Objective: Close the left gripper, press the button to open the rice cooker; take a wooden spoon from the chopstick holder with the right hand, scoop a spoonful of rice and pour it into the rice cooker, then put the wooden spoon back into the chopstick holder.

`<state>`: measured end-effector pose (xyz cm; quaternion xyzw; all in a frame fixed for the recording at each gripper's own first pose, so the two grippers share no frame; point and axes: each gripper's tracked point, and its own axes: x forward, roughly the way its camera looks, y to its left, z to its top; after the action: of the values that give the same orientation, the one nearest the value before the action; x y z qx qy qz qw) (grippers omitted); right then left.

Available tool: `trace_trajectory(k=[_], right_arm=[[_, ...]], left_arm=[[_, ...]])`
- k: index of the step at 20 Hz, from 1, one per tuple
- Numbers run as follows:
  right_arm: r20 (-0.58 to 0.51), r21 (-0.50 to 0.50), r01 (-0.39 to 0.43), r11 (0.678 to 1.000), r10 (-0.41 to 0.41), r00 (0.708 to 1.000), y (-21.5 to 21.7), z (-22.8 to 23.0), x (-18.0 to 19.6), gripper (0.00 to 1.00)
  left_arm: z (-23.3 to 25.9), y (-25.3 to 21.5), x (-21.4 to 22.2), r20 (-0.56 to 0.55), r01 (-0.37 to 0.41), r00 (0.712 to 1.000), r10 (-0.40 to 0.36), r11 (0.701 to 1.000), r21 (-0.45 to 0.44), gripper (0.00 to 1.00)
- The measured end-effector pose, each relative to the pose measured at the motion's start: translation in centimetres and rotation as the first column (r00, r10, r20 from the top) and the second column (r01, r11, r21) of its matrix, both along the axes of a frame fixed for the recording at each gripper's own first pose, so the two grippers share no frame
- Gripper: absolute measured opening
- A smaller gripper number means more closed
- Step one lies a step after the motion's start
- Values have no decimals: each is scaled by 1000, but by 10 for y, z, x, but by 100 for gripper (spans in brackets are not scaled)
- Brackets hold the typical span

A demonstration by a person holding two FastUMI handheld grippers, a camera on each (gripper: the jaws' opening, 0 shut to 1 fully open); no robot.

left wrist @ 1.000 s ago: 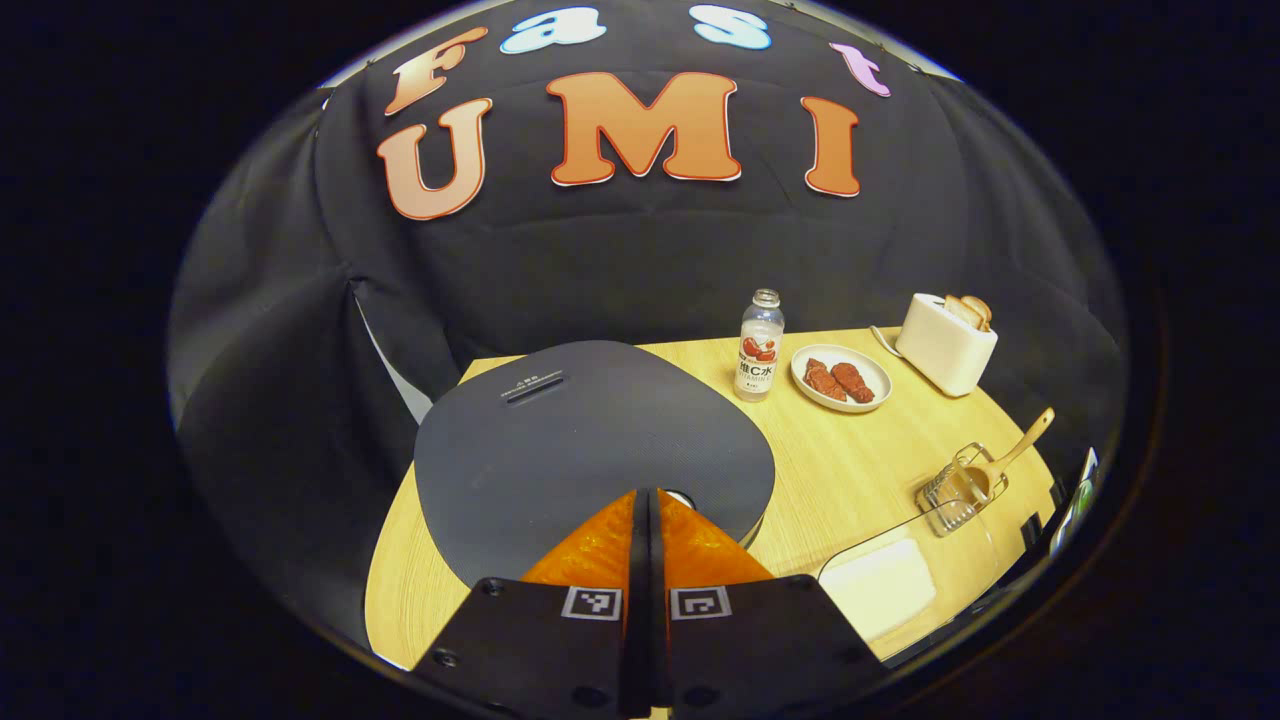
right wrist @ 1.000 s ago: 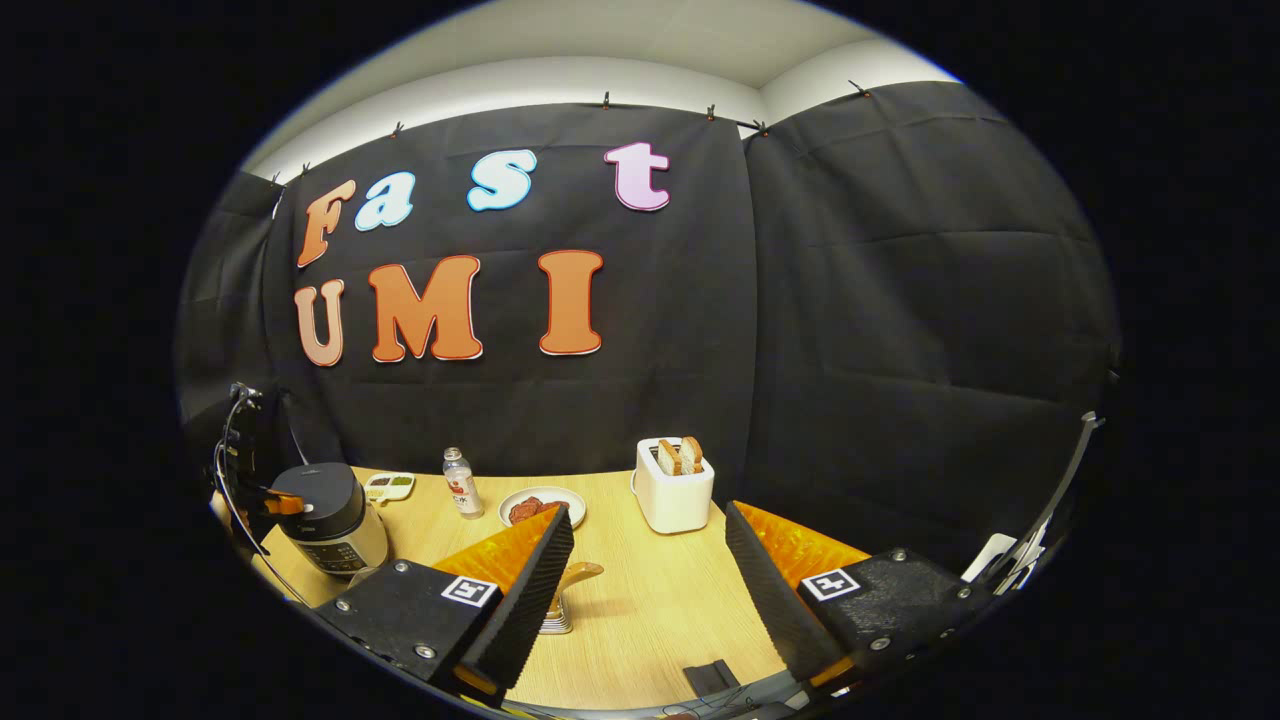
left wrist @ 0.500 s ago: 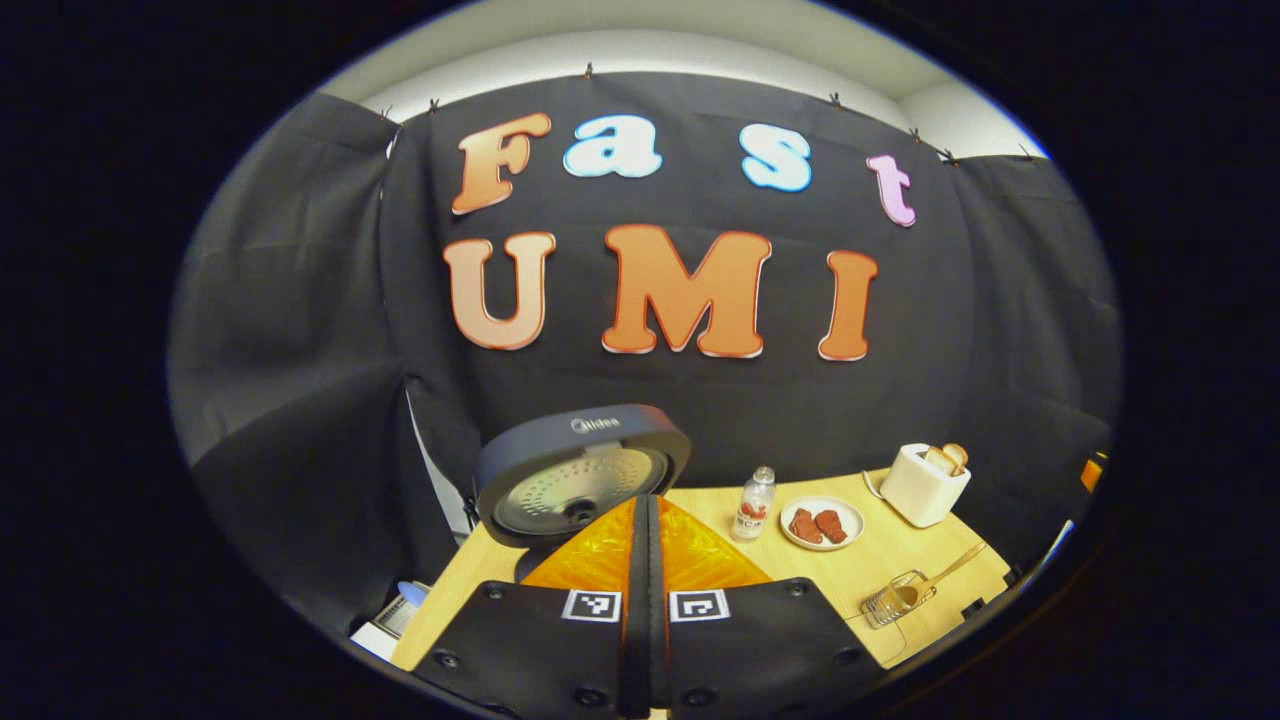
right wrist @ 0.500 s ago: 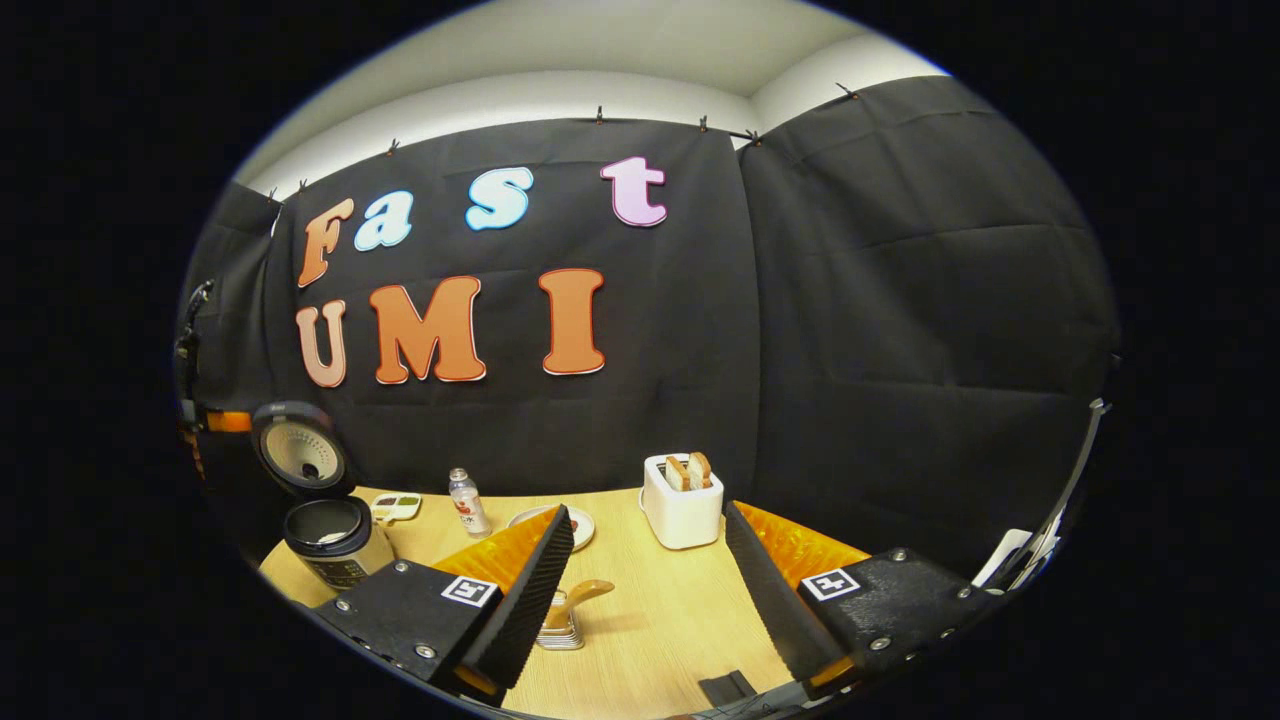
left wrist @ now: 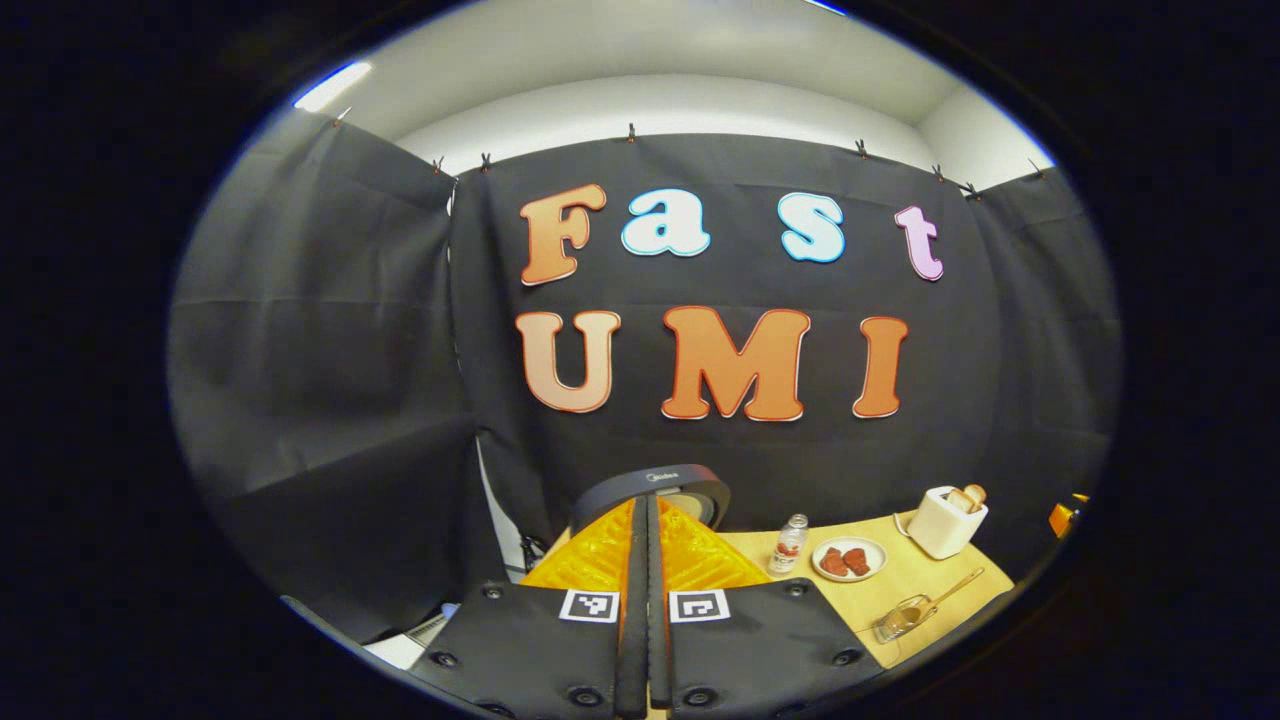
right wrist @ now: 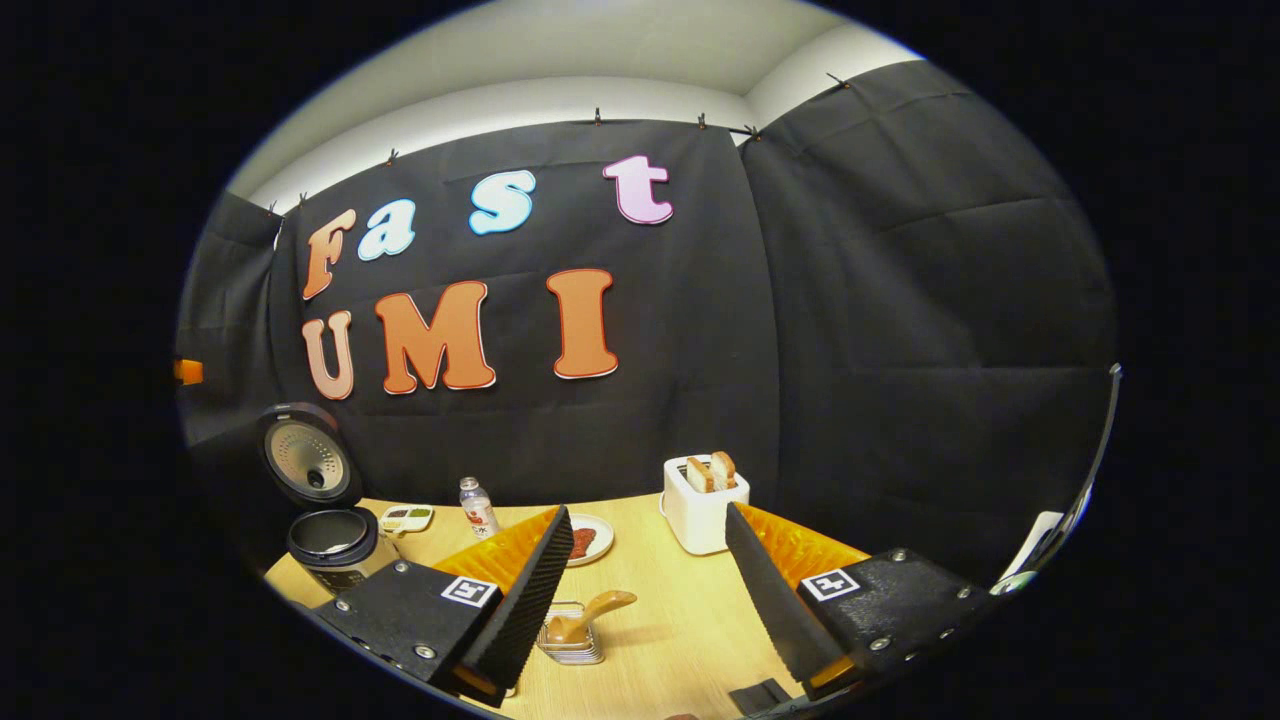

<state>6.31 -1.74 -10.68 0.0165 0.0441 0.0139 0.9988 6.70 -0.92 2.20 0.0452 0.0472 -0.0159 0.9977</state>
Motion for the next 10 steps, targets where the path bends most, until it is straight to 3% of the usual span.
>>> trace_trajectory(k=[4, 10], right_arm=[[-39, 54, -20, 998, 22, 999, 10, -35, 22, 95], [-157, 177, -16, 984, 45, 987, 20, -108, 54, 95]], left_arm=[[18, 11, -23, 45, -32, 998, 33, 999, -12, 5], [22, 37, -48, 58, -113, 992, 116, 993, -39, 43]])
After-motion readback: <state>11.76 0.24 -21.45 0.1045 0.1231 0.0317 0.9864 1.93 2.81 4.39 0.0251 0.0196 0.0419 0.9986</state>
